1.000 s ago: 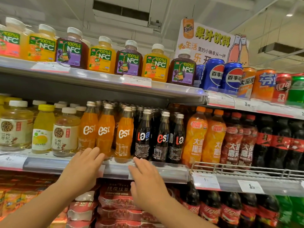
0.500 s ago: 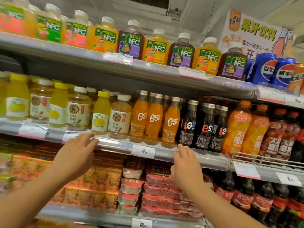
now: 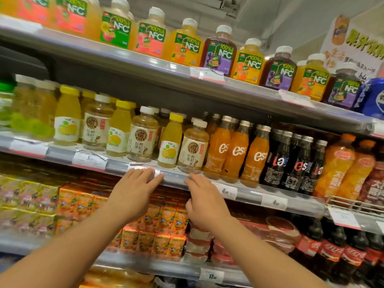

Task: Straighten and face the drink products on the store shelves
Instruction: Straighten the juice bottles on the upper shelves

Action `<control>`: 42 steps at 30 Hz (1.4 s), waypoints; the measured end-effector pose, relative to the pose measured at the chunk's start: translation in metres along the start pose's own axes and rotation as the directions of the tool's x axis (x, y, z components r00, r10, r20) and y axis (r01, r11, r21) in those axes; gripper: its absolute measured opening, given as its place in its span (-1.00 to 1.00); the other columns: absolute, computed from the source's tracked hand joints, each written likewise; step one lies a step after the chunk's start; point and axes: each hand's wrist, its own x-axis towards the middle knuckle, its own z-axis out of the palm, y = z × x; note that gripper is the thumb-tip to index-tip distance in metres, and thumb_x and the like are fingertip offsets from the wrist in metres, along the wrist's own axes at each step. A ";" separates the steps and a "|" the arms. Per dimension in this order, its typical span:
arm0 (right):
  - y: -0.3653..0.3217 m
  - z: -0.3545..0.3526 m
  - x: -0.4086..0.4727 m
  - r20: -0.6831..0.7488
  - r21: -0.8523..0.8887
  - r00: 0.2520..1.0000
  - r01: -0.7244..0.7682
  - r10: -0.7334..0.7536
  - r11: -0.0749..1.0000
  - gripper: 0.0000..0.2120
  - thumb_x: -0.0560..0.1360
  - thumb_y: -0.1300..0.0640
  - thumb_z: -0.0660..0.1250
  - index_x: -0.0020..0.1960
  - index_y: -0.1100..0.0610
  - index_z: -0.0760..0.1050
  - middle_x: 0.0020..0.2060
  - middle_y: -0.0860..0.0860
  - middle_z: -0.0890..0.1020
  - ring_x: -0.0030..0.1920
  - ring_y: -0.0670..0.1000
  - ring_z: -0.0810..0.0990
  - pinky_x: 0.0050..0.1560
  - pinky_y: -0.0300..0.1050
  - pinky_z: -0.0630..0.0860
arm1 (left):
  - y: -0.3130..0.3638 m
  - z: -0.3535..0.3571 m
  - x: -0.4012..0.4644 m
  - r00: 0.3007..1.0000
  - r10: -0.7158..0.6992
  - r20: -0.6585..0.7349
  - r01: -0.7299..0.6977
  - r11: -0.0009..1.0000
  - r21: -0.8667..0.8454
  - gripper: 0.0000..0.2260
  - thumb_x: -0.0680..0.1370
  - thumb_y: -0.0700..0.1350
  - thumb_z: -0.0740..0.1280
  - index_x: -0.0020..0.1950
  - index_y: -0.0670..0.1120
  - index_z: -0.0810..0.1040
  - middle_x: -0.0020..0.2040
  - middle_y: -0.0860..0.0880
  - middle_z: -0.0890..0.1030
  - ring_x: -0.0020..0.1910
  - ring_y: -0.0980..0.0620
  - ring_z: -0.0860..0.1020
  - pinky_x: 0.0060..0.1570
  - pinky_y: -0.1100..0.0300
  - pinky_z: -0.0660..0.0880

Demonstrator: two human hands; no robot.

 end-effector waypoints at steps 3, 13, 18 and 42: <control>-0.008 0.019 0.004 -0.014 -0.085 1.000 0.010 -0.011 0.996 -0.44 0.48 0.12 0.26 0.45 0.13 0.26 0.43 0.07 0.29 0.44 0.12 0.21 0.43 0.04 0.21 | 0.002 -0.001 0.000 0.999 -0.013 0.052 0.013 1.000 0.007 -0.30 0.14 -0.18 0.50 0.29 -0.05 0.52 0.11 -0.11 0.56 -0.04 -0.14 0.53 -0.01 0.05 0.52; -0.013 0.041 0.008 -0.099 -0.065 0.994 -0.048 0.041 0.997 -0.45 0.54 0.07 0.17 0.49 0.13 0.18 0.49 0.07 0.22 0.50 0.10 0.11 0.49 0.07 0.03 | -0.006 -0.008 0.000 0.990 -0.056 0.132 0.047 0.997 0.069 -0.38 0.34 -0.18 0.35 0.39 0.00 0.32 0.32 -0.10 0.42 0.17 -0.14 0.48 0.08 0.02 0.49; -0.016 0.037 0.007 -0.075 -0.106 0.996 -0.055 0.047 0.993 -0.45 0.52 0.09 0.18 0.49 0.14 0.19 0.49 0.08 0.23 0.50 0.11 0.11 0.50 0.10 0.01 | -0.052 -0.021 -0.015 0.971 -0.208 0.118 0.191 0.971 0.142 -0.34 0.37 -0.19 0.31 0.48 -0.08 0.29 0.43 -0.18 0.35 0.37 -0.21 0.36 0.31 -0.05 0.36; -0.166 0.050 0.081 -0.212 -0.166 0.910 -0.394 0.357 0.904 -0.64 0.27 0.18 0.51 0.06 0.16 0.59 -0.03 0.13 0.56 -0.05 0.21 0.52 -0.21 -0.03 0.52 | -0.223 0.004 -0.063 0.994 0.105 0.018 -0.106 0.993 0.052 -0.31 0.15 -0.16 0.51 0.29 -0.23 0.55 0.23 -0.24 0.57 0.17 -0.24 0.58 0.09 -0.13 0.54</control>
